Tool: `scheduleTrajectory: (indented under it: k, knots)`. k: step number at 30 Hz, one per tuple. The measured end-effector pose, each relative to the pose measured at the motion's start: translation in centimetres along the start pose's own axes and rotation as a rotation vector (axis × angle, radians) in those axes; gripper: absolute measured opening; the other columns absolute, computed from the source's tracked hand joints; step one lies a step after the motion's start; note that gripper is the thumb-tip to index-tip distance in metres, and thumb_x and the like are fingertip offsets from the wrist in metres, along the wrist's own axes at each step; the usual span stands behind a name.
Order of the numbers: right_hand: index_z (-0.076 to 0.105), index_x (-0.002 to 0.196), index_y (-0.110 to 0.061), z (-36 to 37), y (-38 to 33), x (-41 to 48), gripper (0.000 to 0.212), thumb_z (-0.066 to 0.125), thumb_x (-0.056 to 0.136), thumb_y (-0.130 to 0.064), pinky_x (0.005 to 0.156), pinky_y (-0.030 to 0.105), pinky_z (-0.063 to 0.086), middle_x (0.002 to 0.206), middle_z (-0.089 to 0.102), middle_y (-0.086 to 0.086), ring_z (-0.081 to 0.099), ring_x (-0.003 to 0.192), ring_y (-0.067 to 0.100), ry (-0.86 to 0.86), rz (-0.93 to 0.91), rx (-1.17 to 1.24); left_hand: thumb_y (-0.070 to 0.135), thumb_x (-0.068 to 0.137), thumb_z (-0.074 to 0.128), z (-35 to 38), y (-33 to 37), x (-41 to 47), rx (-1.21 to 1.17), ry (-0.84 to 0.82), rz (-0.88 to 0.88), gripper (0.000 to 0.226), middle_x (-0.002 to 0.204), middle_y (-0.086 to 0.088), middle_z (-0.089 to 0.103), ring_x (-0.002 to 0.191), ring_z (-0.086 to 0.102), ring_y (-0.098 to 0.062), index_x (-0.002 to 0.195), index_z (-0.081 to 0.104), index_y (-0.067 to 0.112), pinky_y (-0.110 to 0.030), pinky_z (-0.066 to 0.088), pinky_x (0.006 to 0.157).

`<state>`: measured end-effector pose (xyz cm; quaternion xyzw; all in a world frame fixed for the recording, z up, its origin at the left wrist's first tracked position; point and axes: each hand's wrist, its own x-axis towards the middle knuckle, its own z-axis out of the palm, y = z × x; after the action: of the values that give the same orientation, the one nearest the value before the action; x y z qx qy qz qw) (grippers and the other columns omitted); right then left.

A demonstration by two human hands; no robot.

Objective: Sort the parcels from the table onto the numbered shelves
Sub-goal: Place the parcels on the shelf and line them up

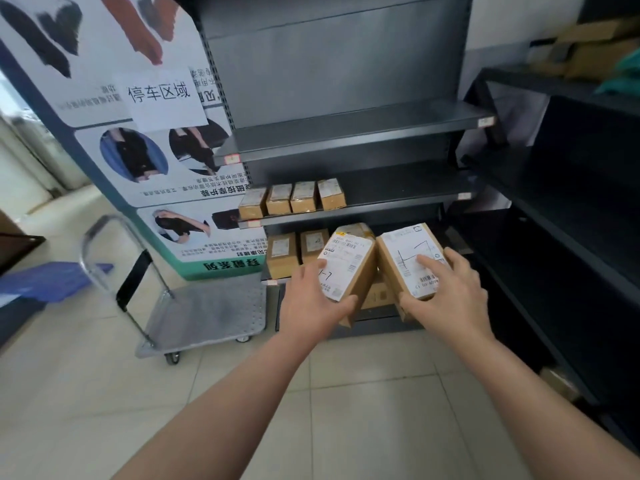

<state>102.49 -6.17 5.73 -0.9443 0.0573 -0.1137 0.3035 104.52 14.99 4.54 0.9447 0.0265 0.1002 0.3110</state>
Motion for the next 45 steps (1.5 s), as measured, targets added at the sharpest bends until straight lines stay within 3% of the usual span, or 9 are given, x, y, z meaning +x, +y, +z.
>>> scheduleTrajectory:
  k: [8,16,20,22,34,38,41,45]
  knots:
    - [0.044,0.141,-0.034,4.7,-0.8,7.6,0.076,0.074,0.072,-0.046,0.111,0.047,0.024,0.155,0.02,-0.001,0.024,0.138,0.023,-0.066,-0.001,-0.045,0.052,0.071,0.077,1.8,-2.7,7.0,-0.01,-0.03,-0.083,0.085,0.138,0.006,0.04,0.125,0.041,-0.014,0.141,0.034,0.031,-0.04,0.05,0.096]
    - [0.044,0.141,-0.033,7.3,2.5,20.5,0.075,0.072,0.074,-0.051,0.111,0.047,0.025,0.155,0.02,-0.001,0.025,0.138,0.023,-0.065,-0.006,-0.044,0.05,0.07,0.079,7.7,-0.5,18.0,-0.01,-0.012,-0.108,0.085,0.141,0.007,0.04,0.125,0.042,-0.012,0.141,0.034,0.032,-0.026,0.045,0.088]
    - [0.043,0.142,-0.034,7.3,4.7,28.0,0.075,0.071,0.075,-0.052,0.111,0.047,0.024,0.155,0.019,0.0,0.024,0.139,0.024,-0.086,0.018,-0.051,0.055,0.069,0.076,11.3,1.5,24.7,0.04,-0.04,-0.119,0.087,0.141,0.007,0.04,0.127,0.041,-0.014,0.141,0.033,0.034,-0.038,0.049,0.098]
    - [0.043,0.142,-0.033,7.4,5.8,31.1,0.075,0.071,0.075,-0.052,0.111,0.046,0.024,0.155,0.02,0.0,0.024,0.139,0.024,-0.109,0.024,-0.067,0.054,0.071,0.075,12.7,2.5,27.6,0.048,-0.053,-0.138,0.085,0.14,0.005,0.04,0.127,0.041,-0.014,0.142,0.033,0.032,-0.037,0.047,0.099]
    - [0.043,0.142,-0.031,12.2,7.5,46.5,0.074,0.07,0.075,-0.05,0.109,0.053,0.027,0.154,0.022,0.006,0.028,0.136,0.031,-0.234,0.06,-0.071,0.059,0.069,0.072,17.7,3.6,41.5,0.016,-0.103,-0.252,0.082,0.132,-0.002,0.044,0.115,0.051,-0.023,0.137,0.038,0.026,-0.042,0.053,0.089]
    - [0.045,0.14,-0.03,14.9,6.7,50.0,0.061,0.063,0.085,-0.05,0.11,0.049,0.028,0.155,0.017,0.004,0.023,0.137,0.03,-0.241,0.069,-0.051,0.074,0.075,0.058,18.9,3.2,45.4,0.267,-0.105,-0.153,0.084,0.138,-0.005,0.04,0.125,0.041,-0.026,0.139,0.038,0.023,-0.041,0.046,0.095]
    - [0.043,0.142,-0.031,16.7,6.9,51.5,0.051,0.05,0.095,-0.046,0.109,0.047,0.029,0.157,0.018,0.001,0.02,0.14,0.029,-0.306,0.019,-0.059,0.078,0.083,0.041,19.9,2.9,47.4,0.529,-0.145,0.077,0.087,0.145,-0.008,0.036,0.13,0.034,-0.028,0.144,0.034,0.016,-0.043,0.038,0.103]
    - [0.043,0.142,-0.029,17.7,6.9,52.9,0.05,0.05,0.095,-0.044,0.114,0.048,0.026,0.157,0.024,-0.001,0.014,0.145,0.026,-0.316,-0.048,-0.156,0.065,0.088,0.048,20.9,1.4,49.8,0.657,-0.16,0.284,0.078,0.141,-0.009,0.04,0.124,0.039,-0.028,0.142,0.033,0.012,-0.043,0.034,0.102]
